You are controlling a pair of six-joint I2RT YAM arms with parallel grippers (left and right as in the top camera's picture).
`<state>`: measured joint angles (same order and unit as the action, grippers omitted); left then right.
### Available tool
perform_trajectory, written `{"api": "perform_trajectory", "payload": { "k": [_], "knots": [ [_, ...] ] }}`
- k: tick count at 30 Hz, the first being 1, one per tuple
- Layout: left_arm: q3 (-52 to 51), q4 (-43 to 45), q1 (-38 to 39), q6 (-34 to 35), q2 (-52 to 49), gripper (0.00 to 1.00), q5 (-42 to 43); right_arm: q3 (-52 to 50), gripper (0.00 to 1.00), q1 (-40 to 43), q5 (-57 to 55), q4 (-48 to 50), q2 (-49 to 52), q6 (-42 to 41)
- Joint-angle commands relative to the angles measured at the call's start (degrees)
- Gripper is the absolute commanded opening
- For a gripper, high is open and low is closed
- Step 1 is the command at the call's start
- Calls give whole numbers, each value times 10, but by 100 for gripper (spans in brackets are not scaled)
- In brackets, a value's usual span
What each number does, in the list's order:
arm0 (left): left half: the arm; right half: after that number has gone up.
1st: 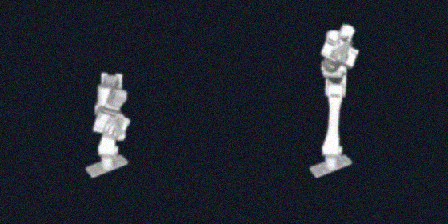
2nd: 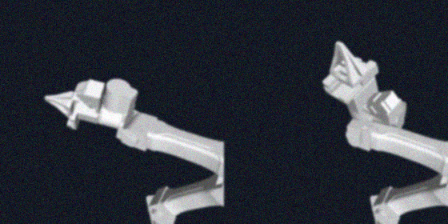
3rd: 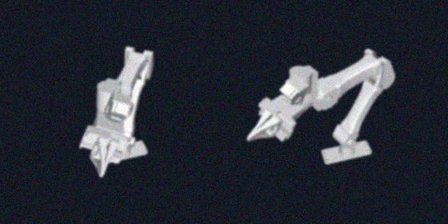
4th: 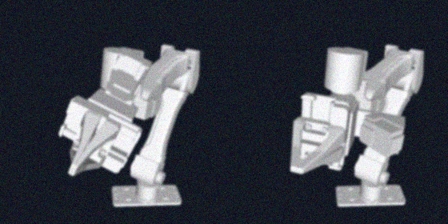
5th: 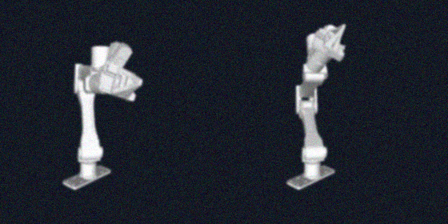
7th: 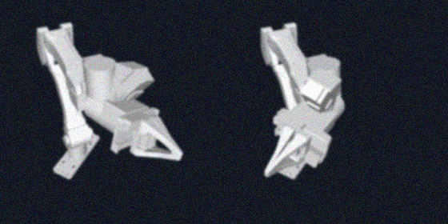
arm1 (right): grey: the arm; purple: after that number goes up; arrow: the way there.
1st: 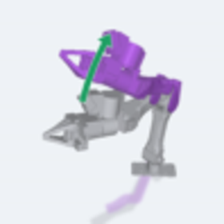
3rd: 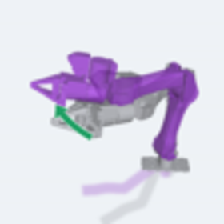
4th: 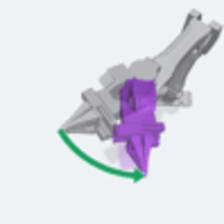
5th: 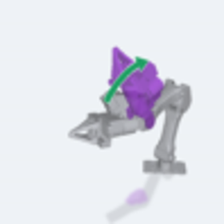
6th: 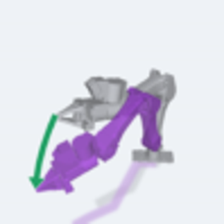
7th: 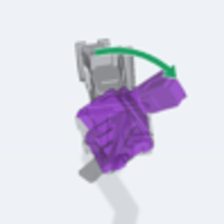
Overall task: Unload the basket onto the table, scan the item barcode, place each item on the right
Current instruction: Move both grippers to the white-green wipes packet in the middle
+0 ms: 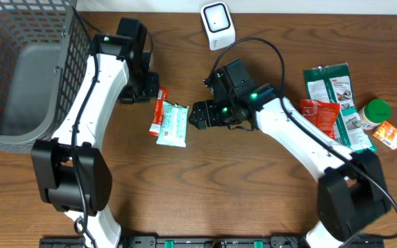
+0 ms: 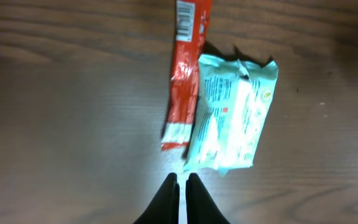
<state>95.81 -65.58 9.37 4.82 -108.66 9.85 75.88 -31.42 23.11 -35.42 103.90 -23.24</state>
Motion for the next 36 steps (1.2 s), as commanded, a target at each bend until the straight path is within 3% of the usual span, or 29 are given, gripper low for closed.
{"api": "perform_trajectory", "payload": {
  "k": [1,8,19,36],
  "knots": [
    [-55,37,-9,-23,12,8,69,-2,77,-6,1,19,31,-16],
    [-174,154,-7,-31,12,8,110,-2,59,-5,25,83,77,-16],
    [-280,282,-5,-31,11,8,110,-2,56,-8,77,158,158,-16],
    [-284,325,1,-31,12,8,122,-3,41,-13,102,197,184,-16]
  ]
}}
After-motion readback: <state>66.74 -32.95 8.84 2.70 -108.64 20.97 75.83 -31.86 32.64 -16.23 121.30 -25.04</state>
